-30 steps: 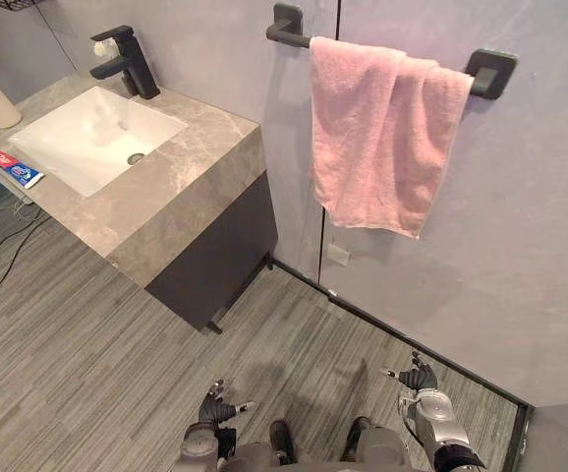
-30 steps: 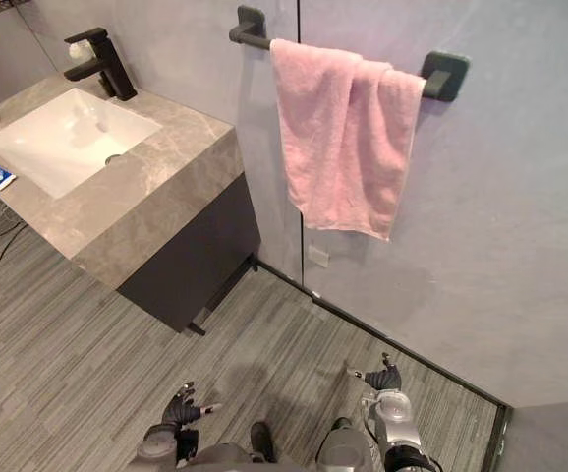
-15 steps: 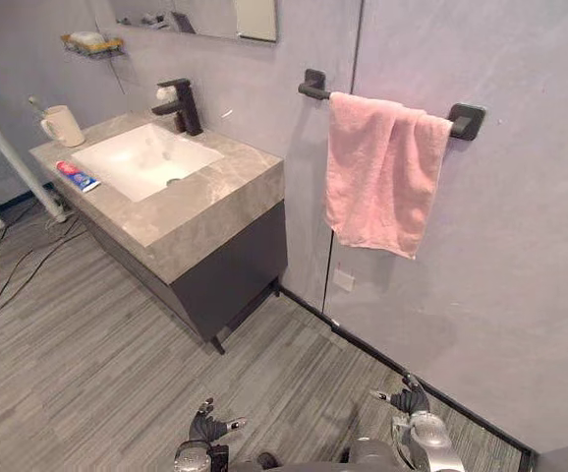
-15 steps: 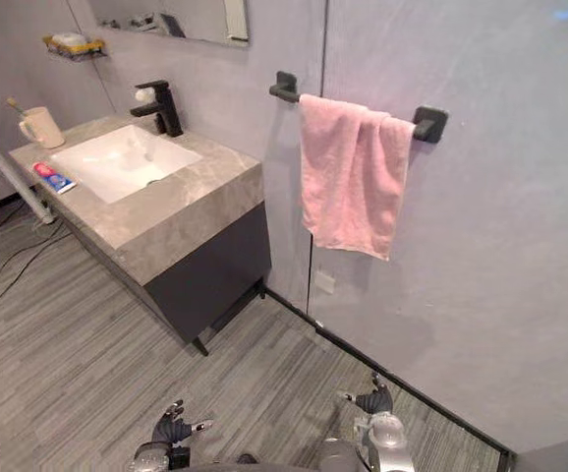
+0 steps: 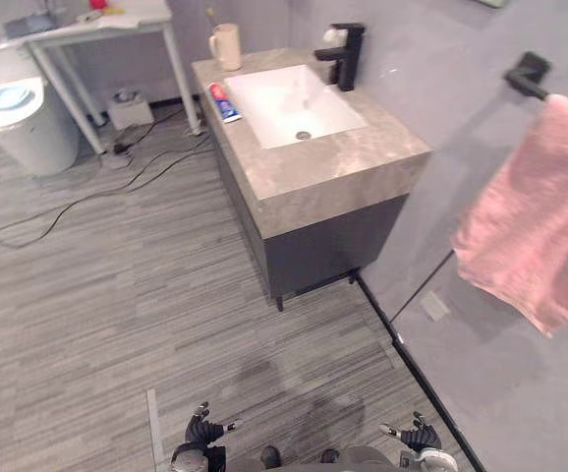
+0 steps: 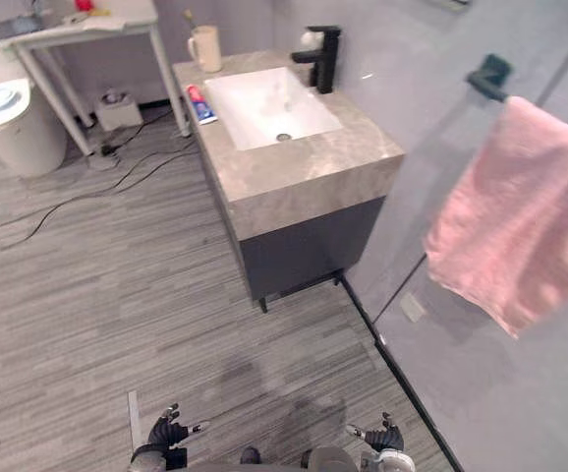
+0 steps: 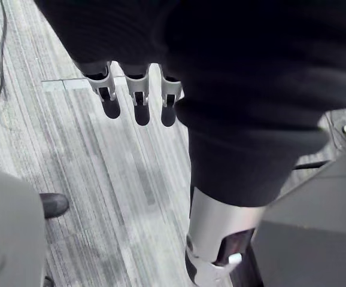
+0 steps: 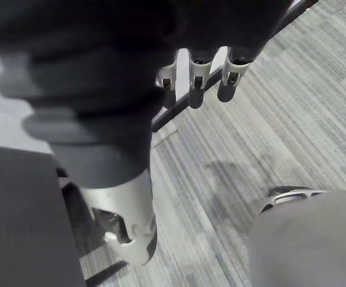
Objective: Organize washtable
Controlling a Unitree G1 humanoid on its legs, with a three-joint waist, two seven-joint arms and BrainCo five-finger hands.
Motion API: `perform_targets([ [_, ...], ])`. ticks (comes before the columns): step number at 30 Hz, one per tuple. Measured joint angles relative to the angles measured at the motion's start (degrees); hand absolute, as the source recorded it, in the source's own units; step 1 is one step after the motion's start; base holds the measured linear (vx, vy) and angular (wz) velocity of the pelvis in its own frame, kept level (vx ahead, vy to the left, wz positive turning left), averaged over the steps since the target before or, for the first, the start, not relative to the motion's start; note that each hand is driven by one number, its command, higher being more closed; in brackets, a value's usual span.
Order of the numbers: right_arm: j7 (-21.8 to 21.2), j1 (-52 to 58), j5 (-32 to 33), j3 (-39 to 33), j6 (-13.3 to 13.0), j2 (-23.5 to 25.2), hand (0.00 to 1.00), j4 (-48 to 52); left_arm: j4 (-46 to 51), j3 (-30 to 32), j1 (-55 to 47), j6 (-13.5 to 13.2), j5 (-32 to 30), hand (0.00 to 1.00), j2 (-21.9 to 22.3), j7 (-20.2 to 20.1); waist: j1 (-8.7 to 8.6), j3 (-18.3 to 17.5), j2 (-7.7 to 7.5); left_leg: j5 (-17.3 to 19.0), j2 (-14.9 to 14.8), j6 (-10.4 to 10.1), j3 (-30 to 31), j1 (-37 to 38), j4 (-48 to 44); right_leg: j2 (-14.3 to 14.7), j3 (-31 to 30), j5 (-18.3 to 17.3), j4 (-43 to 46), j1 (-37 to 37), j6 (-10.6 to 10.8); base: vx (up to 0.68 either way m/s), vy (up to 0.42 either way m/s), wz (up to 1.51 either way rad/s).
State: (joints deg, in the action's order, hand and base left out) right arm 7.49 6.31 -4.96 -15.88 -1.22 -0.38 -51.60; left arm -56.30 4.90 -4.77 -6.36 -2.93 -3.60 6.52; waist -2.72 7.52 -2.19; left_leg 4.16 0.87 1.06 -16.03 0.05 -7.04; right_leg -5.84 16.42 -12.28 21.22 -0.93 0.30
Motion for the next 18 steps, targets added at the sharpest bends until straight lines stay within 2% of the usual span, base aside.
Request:
perform_targets([
  [1,-0.1,-0.8,0.0,0.4,-0.1,0.0,0.0,-0.1,0.0,-0.5,0.0,0.0,0.0,0.0,0.0,0.0,0.18,0.5,1.43,0.0,-1.0,0.0,1.8,0.6,0.1,1.5,-1.7,-2.2,-1.7,-0.2,1.0,0.19,-0.011,0.59],
  [2,-0.1,-1.9,0.0,0.6,-0.4,0.0,0.0,-0.1,-0.1,-0.5,-0.1,0.1,0.0,0.0,-0.5,0.0,0.22,0.6,1.6,0.1,-1.8,-0.2,2.2,0.9,0.1,3.3,-2.7,-1.7,-8.5,0.4,1.3,0.17,-0.027,0.5],
  [3,-0.1,-2.2,0.0,0.7,-0.6,0.0,0.0,0.0,-0.1,-0.5,-0.4,0.2,0.0,0.0,-0.8,0.0,0.3,0.5,1.49,0.4,-1.9,-0.6,2.2,1.0,-0.1,3.6,-2.9,0.0,-12.5,1.1,1.1,0.17,-0.063,0.49],
  [4,-0.1,-2.3,0.0,1.4,-1.0,0.0,0.0,0.1,-0.2,-0.5,-0.3,0.3,0.0,0.0,-1.6,0.0,0.28,0.6,0.36,2.0,-1.5,-2.8,2.6,0.2,-2.4,2.6,-2.9,8.2,-16.3,1.3,1.1,0.18,-0.102,0.63],
  [5,-0.1,-2.5,0.0,1.9,-1.1,-0.2,0.0,-0.8,-0.3,-0.3,-0.1,0.4,0.0,0.0,-1.9,0.0,0.39,0.7,-0.21,3.8,-2.5,-4.7,2.6,-1.8,-7.5,2.4,-0.9,8.8,-16.2,2.4,0.2,0.16,-0.103,0.63],
  [6,0.0,-2.5,0.0,2.3,-1.0,-0.2,0.0,-1.1,-0.2,-0.3,-0.2,0.3,0.1,0.0,-1.8,-0.1,0.47,1.0,-0.06,4.4,-3.1,-5.7,2.0,-3.2,-10.8,2.2,-0.4,8.8,-16.4,3.0,0.1,0.11,-0.063,0.6],
  [7,0.0,-2.6,0.0,2.5,-1.0,-0.7,0.0,-1.2,0.2,-0.2,0.3,0.1,0.1,0.0,-1.2,-0.2,0.47,2.3,0.8,7.1,-5.1,-6.5,-0.5,-5.6,-16.8,2.1,1.1,8.5,-16.8,4.7,-0.4,0.07,-0.001,0.61],
  [8,0.1,-2.5,0.0,2.5,-0.8,-1.5,0.0,-1.4,-0.1,-0.4,0.8,0.3,0.1,0.0,-0.8,-0.2,0.26,2.8,1.29,8.3,-7.5,-6.0,-2.6,-7.5,-19.6,1.7,3.1,8.2,-17.5,6.1,-0.3,0.06,0.023,0.62],
  [11,0.1,-2.3,0.3,2.4,-0.8,-2.3,0.0,-1.6,-0.1,-0.4,1.3,0.3,0.1,0.0,-1.3,-0.2,0.29,3.1,1.36,8.2,-9.1,-5.8,-1.9,-10.2,-15.9,-0.6,5.6,7.4,-17.6,7.0,0.8,0.04,0.092,0.58],
  [14,0.3,-2.6,0.4,2.5,-0.8,-2.8,0.0,-1.6,0.2,-0.1,1.3,-0.1,1.1,0.0,-1.5,-0.1,0.73,3.4,1.26,5.3,-10.0,-6.9,2.1,-12.3,-4.6,-2.7,7.1,6.4,-17.4,7.2,2.6,0.07,0.258,0.51],
  [15,0.4,-3.0,0.4,2.8,-0.8,-2.7,0.0,-1.6,0.1,0.5,1.3,-0.2,1.3,0.0,-1.6,-0.1,0.98,3.9,1.9,2.6,-11.8,-7.5,2.3,-12.2,-1.4,-2.7,7.1,5.7,-16.7,7.7,3.9,0.18,0.445,0.08],
  [16,0.6,-3.1,0.5,3.5,-0.8,-2.5,0.0,-1.4,0.1,1.0,1.4,-0.2,1.3,0.0,-1.7,0.0,1.49,3.8,1.68,-2.1,-11.7,-7.0,1.2,-11.9,-1.4,-3.6,6.7,5.1,-15.9,7.9,5.2,0.2,0.456,-0.09],
  [17,1.1,-3.2,0.5,4.1,-0.9,-2.0,0.0,-1.4,0.3,1.9,1.5,-0.3,1.5,0.0,-1.9,0.0,2.11,3.9,1.24,-3.7,-11.3,-6.1,-0.3,-11.3,-1.6,-4.5,5.7,4.5,-15.7,8.0,6.5,0.19,0.34,-0.14],
  [18,1.1,-3.2,0.5,5.3,-0.9,-0.4,0.0,-1.4,0.4,2.6,1.6,-0.5,2.2,0.0,-2.4,0.1,2.56,3.7,-0.66,-3.6,-10.2,-6.0,-1.9,-11.2,-2.2,-5.8,4.1,4.0,-15.9,7.7,7.3,0.15,0.223,-0.09],
])
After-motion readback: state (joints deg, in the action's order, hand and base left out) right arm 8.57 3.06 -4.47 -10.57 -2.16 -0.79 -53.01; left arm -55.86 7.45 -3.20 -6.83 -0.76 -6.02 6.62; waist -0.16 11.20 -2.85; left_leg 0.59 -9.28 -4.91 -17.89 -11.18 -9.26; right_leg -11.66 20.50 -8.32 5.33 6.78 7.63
